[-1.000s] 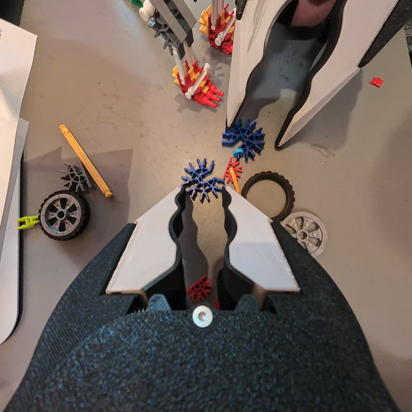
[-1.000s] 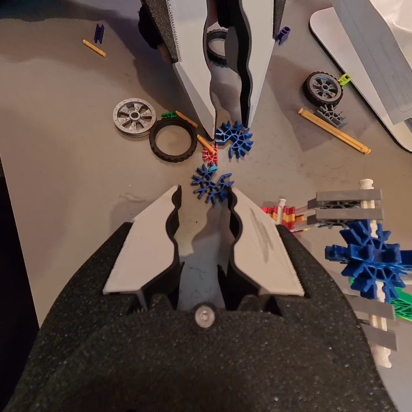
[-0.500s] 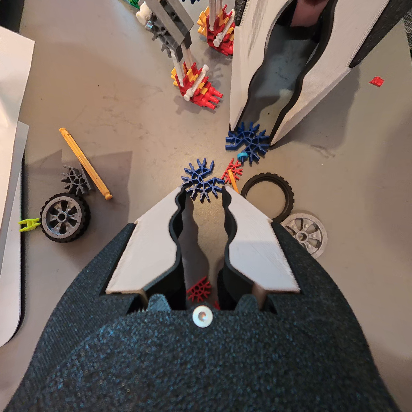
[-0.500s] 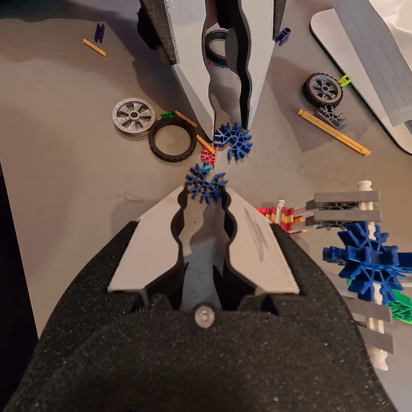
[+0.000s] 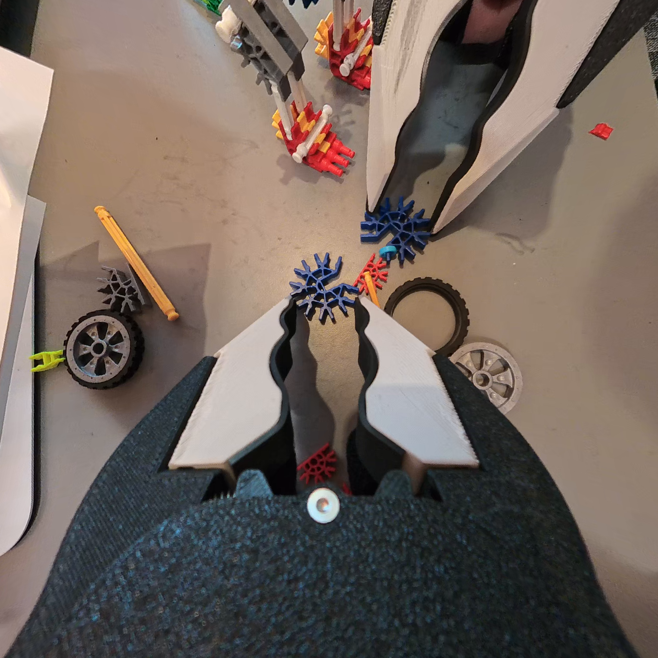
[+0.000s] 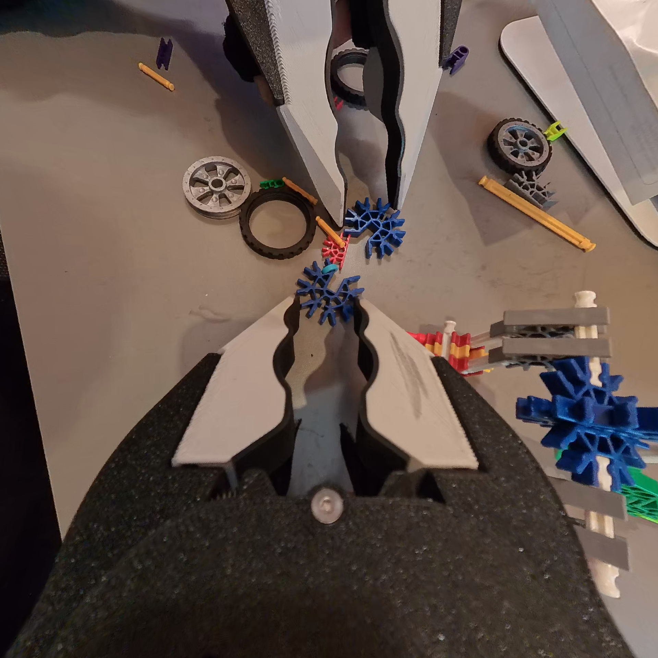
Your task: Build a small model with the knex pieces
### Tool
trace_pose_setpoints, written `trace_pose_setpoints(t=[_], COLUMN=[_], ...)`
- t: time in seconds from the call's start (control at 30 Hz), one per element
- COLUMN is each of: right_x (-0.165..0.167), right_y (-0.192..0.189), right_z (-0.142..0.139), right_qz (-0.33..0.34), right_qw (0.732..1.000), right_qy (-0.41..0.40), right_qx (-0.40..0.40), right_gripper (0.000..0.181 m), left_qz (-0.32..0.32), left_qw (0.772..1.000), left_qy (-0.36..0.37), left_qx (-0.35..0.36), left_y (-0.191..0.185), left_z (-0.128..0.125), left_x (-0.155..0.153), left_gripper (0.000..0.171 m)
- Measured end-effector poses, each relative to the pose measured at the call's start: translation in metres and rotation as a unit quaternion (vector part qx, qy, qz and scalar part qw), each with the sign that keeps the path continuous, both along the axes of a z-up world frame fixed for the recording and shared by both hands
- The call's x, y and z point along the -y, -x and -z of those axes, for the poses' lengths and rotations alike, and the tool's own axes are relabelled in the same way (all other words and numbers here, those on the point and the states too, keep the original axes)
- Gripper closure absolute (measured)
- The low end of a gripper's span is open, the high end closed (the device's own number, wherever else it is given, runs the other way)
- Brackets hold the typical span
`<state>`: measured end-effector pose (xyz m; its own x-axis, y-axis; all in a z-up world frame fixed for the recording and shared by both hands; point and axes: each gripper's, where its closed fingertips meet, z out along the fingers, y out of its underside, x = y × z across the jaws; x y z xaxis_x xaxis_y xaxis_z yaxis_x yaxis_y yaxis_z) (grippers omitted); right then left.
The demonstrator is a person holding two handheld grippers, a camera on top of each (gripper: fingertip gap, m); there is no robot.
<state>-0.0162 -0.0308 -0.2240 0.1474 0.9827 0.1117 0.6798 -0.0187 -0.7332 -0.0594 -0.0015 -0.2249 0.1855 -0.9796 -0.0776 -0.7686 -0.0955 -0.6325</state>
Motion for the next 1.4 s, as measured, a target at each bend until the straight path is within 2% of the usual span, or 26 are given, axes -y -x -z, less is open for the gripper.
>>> trace_pose_setpoints(t=[0.9,1.07,1.13,1.3,1.4], right_x=[0.0,-0.001,-0.001,0.0,0.001], right_y=[0.0,0.0,0.0,0.0,0.0], right_z=[0.0,-0.001,-0.001,-0.001,-0.001], right_qz=[-0.004,-0.002,-0.002,-0.003,-0.006], right_qw=[1.0,1.0,1.0,1.0,1.0], right_qy=[0.008,0.012,0.01,0.011,0.01], right_qx=[-0.003,-0.005,-0.004,-0.005,-0.004], right_gripper=[0.151,0.151,0.151,0.151,0.151], left_qz=[-0.002,-0.001,0.002,0.009,-0.022], left_qw=[1.0,1.0,1.0,0.995,0.989], left_qy=[0.003,0.003,0.007,-0.008,-0.058], left_qx=[0.003,0.011,0.029,0.103,0.136], left_y=[0.0,-0.002,-0.004,-0.003,0.006], left_z=[0.0,-0.002,-0.01,-0.05,-0.077], left_x=[0.0,0.001,0.002,0.006,-0.011], left_gripper=[0.139,0.129,0.121,0.119,0.121])
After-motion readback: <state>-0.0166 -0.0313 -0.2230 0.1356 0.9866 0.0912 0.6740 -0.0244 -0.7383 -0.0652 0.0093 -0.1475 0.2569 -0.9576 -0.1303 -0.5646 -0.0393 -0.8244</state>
